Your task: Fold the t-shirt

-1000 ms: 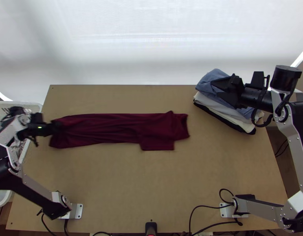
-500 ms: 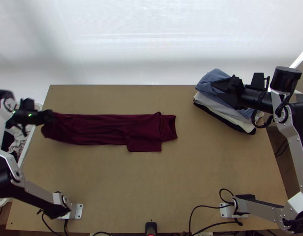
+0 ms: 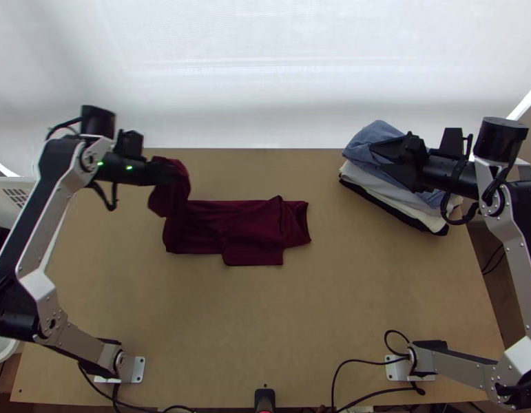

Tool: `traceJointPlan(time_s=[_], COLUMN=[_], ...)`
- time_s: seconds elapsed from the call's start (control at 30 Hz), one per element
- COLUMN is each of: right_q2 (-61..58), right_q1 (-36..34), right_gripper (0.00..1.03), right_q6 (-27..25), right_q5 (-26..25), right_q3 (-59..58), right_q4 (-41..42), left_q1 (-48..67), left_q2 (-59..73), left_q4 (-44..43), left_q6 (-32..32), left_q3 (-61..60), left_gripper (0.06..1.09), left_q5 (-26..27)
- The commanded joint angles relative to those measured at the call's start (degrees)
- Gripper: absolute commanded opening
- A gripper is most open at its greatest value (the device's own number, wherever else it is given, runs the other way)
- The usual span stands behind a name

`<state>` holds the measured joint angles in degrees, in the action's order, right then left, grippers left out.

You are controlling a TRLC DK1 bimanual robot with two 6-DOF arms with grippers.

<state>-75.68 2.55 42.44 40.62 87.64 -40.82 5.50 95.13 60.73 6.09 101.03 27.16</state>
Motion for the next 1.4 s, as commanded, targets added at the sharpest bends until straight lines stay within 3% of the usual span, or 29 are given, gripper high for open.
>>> traceJointPlan(time_s=[0.0, 0.3, 0.87, 0.9, 0.93, 1.0, 1.03, 1.37], right_q2=[1.50, 1.41, 1.24, 1.24, 1.24, 1.24, 1.24, 1.85], right_q1=[-0.61, -0.70, -1.23, -1.23, -1.32, -1.49, -1.49, 3.96], right_gripper=[0.98, 0.98, 0.98, 0.98, 0.98, 0.98, 0.98, 0.98], right_q6=[0.98, 1.51, 1.42, 1.42, 1.42, 1.51, 1.42, 0.98], right_q5=[0.78, 0.78, 0.78, 0.69, 0.69, 0.78, 0.78, -1.51], right_q3=[-0.27, -0.18, -0.18, -0.18, -0.18, -0.18, -0.36, -8.18], right_q4=[0.74, 1.44, 1.62, 1.62, 1.62, 1.62, 1.62, 4.17], left_q1=[4.00, 13.14, 24.21, 24.74, 25.35, 26.85, 27.29, 26.14], left_q2=[3.13, 9.11, 20.27, 21.06, 21.76, 22.38, 22.73, 20.00], left_q4=[0.27, -0.44, -2.02, -2.02, -2.02, -1.75, -1.75, -2.81], left_q6=[4.46, 7.54, 12.46, 12.81, 12.99, 12.72, 12.55, 14.39], left_q3=[4.35, 8.57, 17.00, 17.71, 18.41, 19.29, 20.26, 27.11], left_gripper=[0.10, 0.10, 0.10, 0.16, 0.34, 0.97, 1.05, 1.05], left_q5=[-0.97, -4.39, -6.06, -6.59, -6.68, -6.68, -6.68, -6.59])
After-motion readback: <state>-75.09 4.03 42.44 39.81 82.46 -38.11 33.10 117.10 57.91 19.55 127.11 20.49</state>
